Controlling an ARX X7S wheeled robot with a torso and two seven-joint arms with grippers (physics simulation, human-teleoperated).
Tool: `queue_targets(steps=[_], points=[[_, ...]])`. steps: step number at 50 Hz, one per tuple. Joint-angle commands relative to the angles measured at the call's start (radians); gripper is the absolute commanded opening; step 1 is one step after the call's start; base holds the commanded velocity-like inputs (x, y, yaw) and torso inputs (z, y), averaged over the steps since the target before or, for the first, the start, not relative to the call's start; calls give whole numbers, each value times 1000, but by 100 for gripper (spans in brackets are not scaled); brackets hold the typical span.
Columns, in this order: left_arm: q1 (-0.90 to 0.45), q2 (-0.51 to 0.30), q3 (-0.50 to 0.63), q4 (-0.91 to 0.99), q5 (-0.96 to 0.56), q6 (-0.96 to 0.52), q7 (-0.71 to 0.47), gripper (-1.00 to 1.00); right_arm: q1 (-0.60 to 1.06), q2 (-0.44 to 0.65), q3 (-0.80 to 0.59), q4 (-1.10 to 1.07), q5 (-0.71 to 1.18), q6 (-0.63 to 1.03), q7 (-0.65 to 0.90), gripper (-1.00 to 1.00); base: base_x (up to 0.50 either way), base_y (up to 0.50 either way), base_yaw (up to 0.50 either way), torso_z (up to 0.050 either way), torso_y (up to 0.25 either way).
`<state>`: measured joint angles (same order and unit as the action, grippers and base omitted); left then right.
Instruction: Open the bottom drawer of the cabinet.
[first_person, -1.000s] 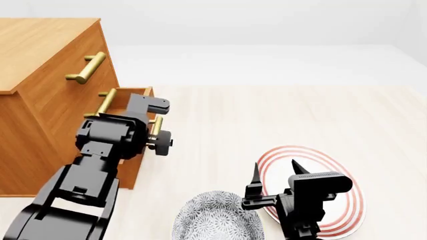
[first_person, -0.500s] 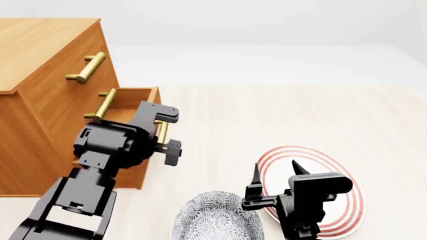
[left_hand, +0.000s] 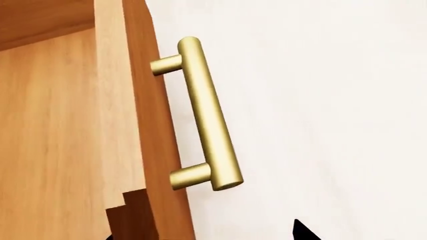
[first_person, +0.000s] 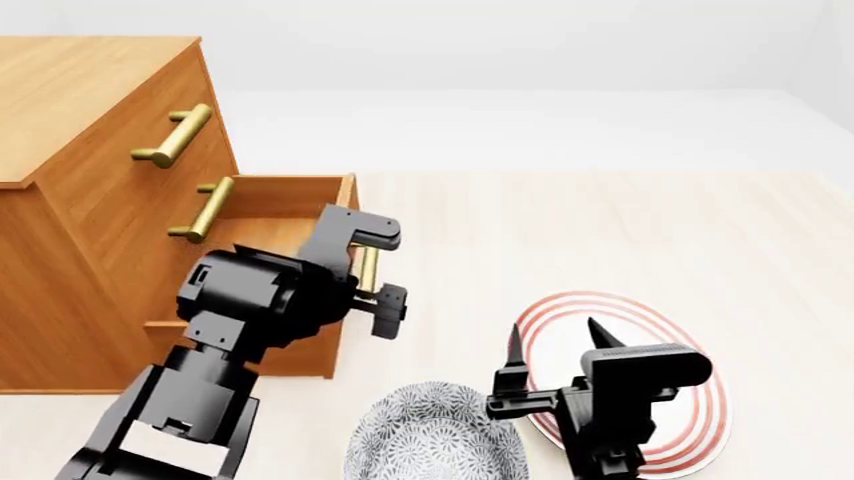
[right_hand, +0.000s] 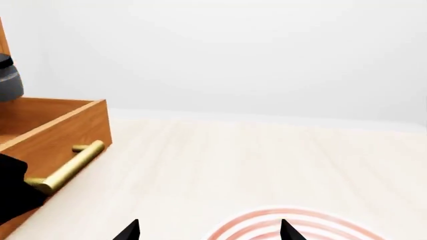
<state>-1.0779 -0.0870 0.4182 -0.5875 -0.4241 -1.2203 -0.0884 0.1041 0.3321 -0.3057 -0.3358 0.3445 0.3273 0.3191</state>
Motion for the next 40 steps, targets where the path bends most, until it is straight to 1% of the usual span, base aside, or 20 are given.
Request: queue_targets(steps=[1,7,15,19,24,26,27,29,30,31,35,36,37,38,40], points=[[10,63,18,-19,-69,43,33,100,-3,8,3,-14,6,3,6,100,0,0,0,0,0],[8,73,32,-34,-101,55,37,100,-10,11,5,-18,8,0,9,100,0,0,0,0,0],[14,61,41,2,-137,53,19,100,-12,13,5,-16,11,-2,10,100,0,0,0,0,0],[24,49,38,43,-150,49,4,100,-10,15,4,-21,12,1,12,100,0,0,0,0,0],[45,28,12,142,-180,19,-34,100,-4,15,1,-22,12,5,14,100,0,0,0,0,0],[81,7,3,250,-175,69,-58,100,-2,16,1,-25,13,8,15,100,0,0,0,0,0],[93,1,-30,301,-188,71,-82,100,0,16,1,-27,13,11,17,100,0,0,0,0,0],[127,-21,-43,424,-172,148,-107,100,2,18,1,-32,14,15,19,100,0,0,0,0,0],[154,-50,-41,538,-176,177,-104,100,4,19,2,-37,15,18,21,100,0,0,0,0,0],[156,-44,-68,563,-181,145,-152,100,5,19,1,-37,15,19,21,100,0,0,0,0,0],[178,-66,-150,769,-225,81,-245,100,9,19,-1,-39,15,21,22,100,0,0,0,0,0],[181,-68,-173,811,-254,47,-256,100,11,18,-1,-39,16,21,22,100,0,0,0,0,0],[186,-71,-180,841,-251,40,-278,100,12,18,-2,-38,15,21,22,100,0,0,0,0,0],[197,-76,-208,909,-280,7,-298,100,14,18,-3,-41,15,23,24,100,0,0,0,0,0],[242,-95,-236,1032,-310,0,-315,100,19,19,-3,-52,13,29,29,100,0,0,0,0,0]])
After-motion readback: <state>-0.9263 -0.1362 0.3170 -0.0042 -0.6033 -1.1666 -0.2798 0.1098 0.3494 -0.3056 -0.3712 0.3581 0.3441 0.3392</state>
